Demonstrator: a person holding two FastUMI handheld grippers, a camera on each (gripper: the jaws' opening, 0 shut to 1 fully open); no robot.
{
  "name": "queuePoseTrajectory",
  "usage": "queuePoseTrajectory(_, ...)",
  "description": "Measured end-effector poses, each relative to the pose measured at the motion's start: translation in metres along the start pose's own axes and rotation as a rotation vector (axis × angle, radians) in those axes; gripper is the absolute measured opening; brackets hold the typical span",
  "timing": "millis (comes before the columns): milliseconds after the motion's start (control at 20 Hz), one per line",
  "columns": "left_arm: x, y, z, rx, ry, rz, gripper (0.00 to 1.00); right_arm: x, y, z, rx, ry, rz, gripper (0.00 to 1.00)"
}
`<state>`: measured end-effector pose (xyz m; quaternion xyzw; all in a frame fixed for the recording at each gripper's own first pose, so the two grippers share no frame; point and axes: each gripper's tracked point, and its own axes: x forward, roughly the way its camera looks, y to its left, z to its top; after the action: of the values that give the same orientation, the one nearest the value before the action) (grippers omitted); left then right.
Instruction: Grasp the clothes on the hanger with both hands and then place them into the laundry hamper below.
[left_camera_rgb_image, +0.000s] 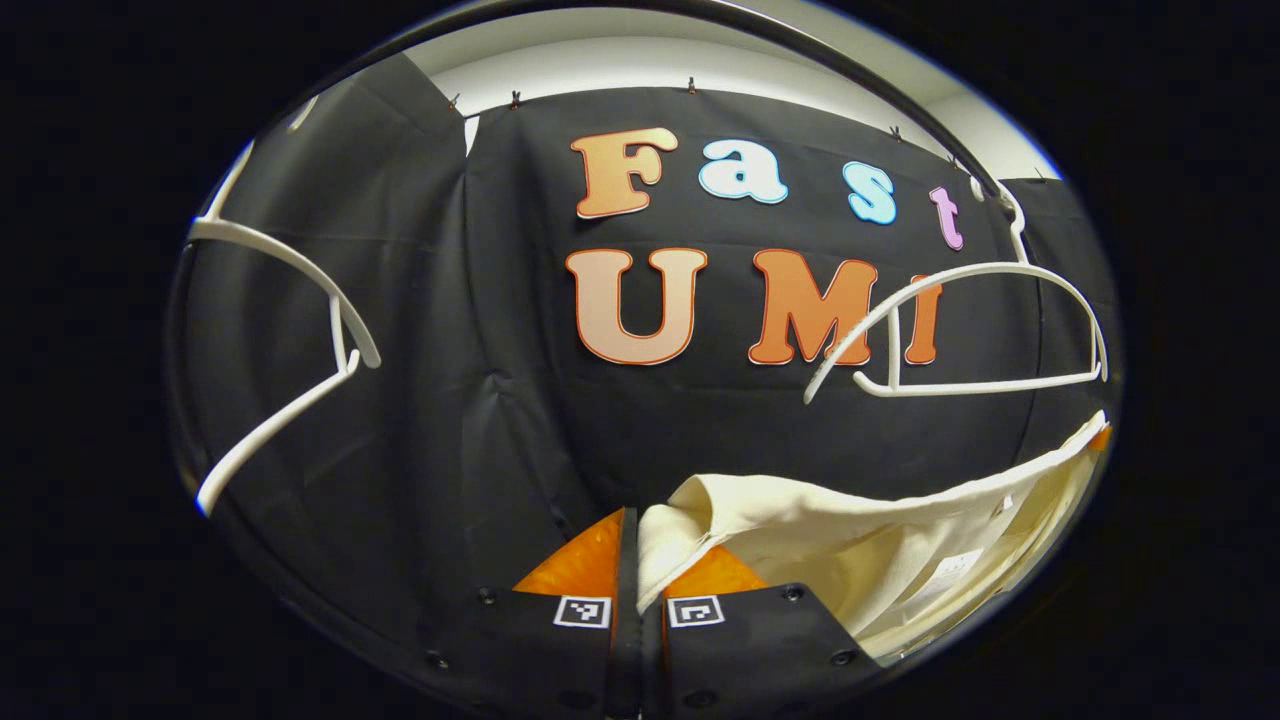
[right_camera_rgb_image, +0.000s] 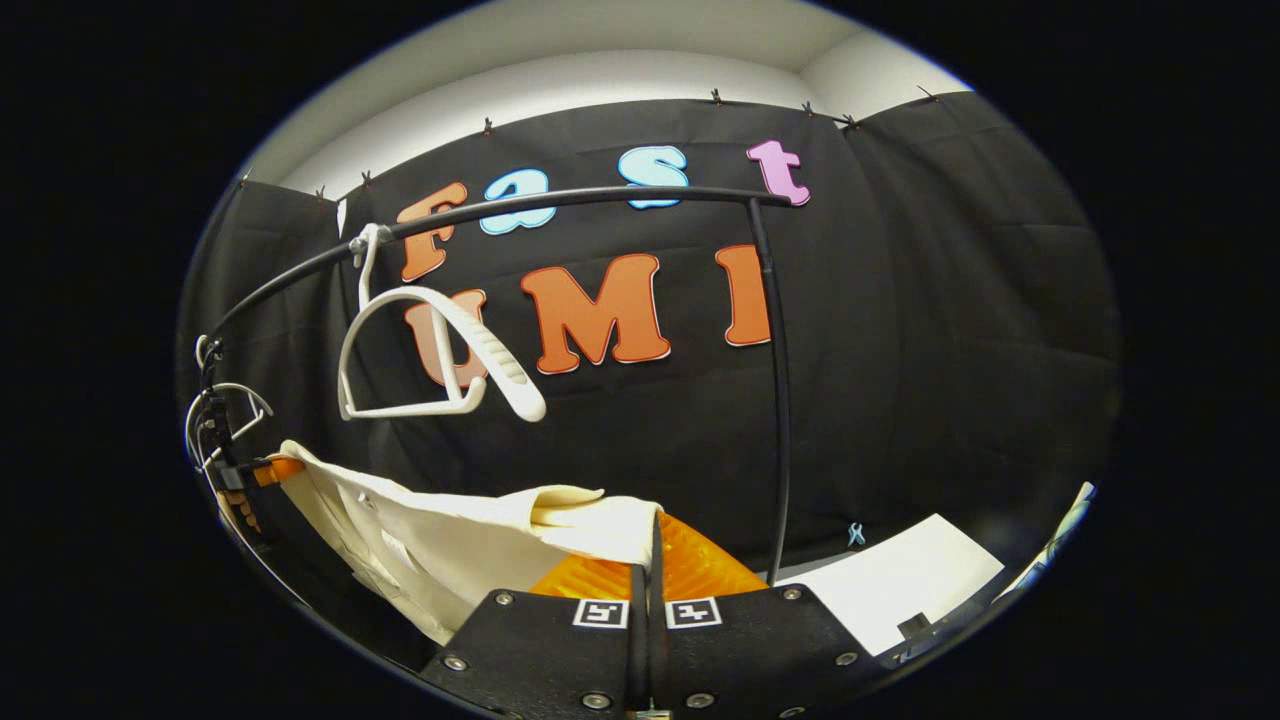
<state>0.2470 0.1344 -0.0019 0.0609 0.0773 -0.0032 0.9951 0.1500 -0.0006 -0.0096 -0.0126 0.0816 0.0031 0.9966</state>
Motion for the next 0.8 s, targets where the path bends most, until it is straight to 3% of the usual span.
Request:
queuePoseTrajectory(150, -0.003, -0.003, 0.004, 0.028, -0.007, -0.006, 0.08, -0.013, 0.005, 0.0, -0.063, -0.02, -0.039, 0.0)
queuePoseTrajectory(300, -0.008, -0.017, 0.003, -0.007, 0.003, -0.043, 0.07, -0.027, 0.009, -0.002, -0.071, -0.038, -0.067, 0.0)
queuePoseTrajectory(800, -0.025, -0.083, -0.016, -0.017, 0.085, -0.189, 0.07, -0.036, 0.059, -0.028, -0.064, -0.01, -0.046, 0.0)
